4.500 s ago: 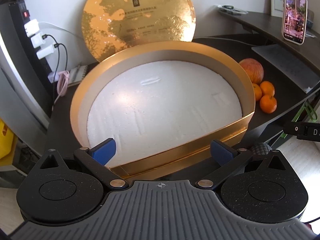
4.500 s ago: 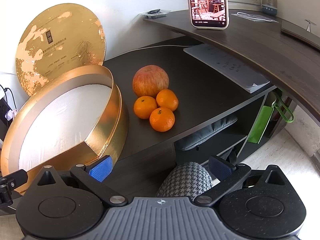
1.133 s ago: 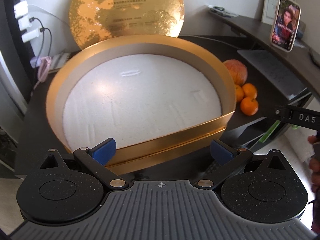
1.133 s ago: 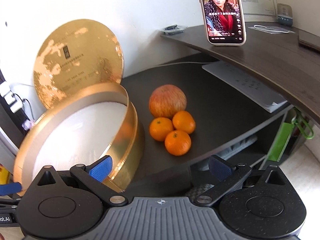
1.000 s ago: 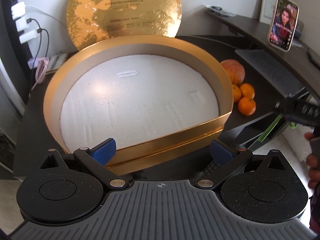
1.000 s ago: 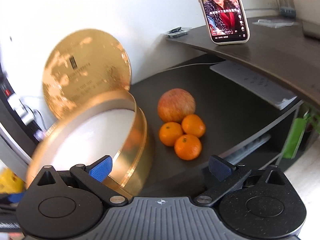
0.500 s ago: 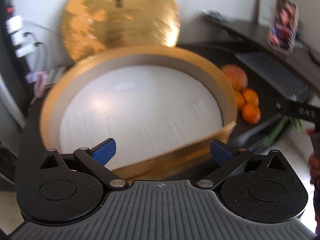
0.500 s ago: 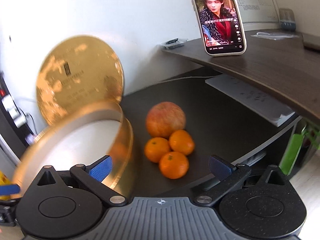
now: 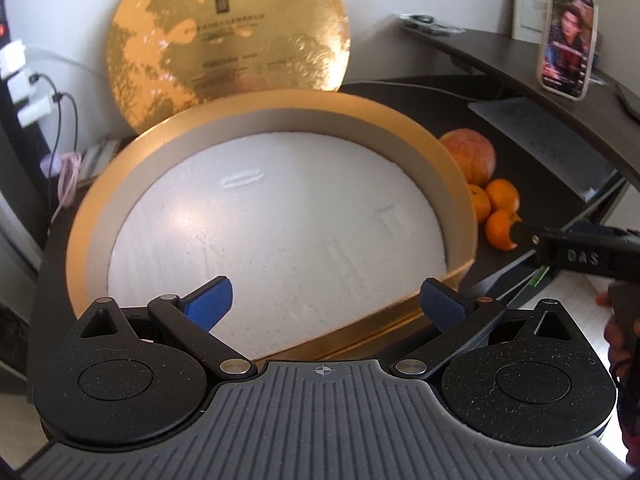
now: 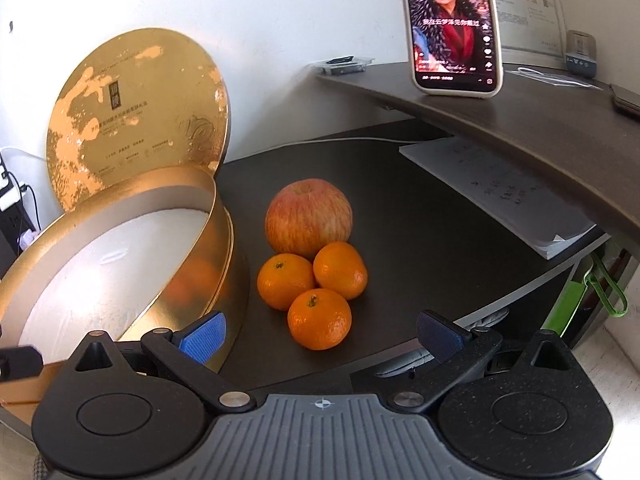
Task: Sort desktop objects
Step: 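Move the open right gripper toward the tangerines beside the apple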
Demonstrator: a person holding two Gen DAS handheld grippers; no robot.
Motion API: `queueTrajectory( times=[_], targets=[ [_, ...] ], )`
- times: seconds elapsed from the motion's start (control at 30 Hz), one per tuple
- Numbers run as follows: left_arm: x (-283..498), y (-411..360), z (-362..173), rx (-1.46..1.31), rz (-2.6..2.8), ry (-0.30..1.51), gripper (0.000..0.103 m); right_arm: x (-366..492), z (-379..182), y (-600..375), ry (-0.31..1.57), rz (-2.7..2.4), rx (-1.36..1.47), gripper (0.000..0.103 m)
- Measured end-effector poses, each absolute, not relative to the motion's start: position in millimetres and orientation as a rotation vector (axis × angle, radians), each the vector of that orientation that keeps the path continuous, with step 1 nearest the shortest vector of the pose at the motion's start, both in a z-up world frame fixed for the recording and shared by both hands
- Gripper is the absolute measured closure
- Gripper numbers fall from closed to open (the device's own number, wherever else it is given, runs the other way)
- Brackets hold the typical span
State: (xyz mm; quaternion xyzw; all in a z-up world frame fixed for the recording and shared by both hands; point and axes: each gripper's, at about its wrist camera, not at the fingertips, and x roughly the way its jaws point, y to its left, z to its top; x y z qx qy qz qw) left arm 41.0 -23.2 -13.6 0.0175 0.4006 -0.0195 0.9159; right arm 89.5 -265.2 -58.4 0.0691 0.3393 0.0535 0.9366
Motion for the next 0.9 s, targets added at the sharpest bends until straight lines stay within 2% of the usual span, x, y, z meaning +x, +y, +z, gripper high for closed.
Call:
queueTrajectory(
  times=[0.23,0.37,0.73,0.9],
  targets=[
    [51,-14,-12,0.007,0.002,0.810,0.004,90,-62,-264,0.671,0.108,0.098,0.008],
    [55,-9,-13,0.019,0.035,0.798,0.003,97,-68,-260,0.657,0.112,0.075,0.023],
    [65,0,-23,0.002,0.043,0.848,0.003,120,-90,-250,0.712,0.118,-0.004,0.033],
    [67,1,-26,-0.004,0.041,0.862,0.003,122,-94,-249,0.722,0.120,-0.021,0.046]
  ],
)
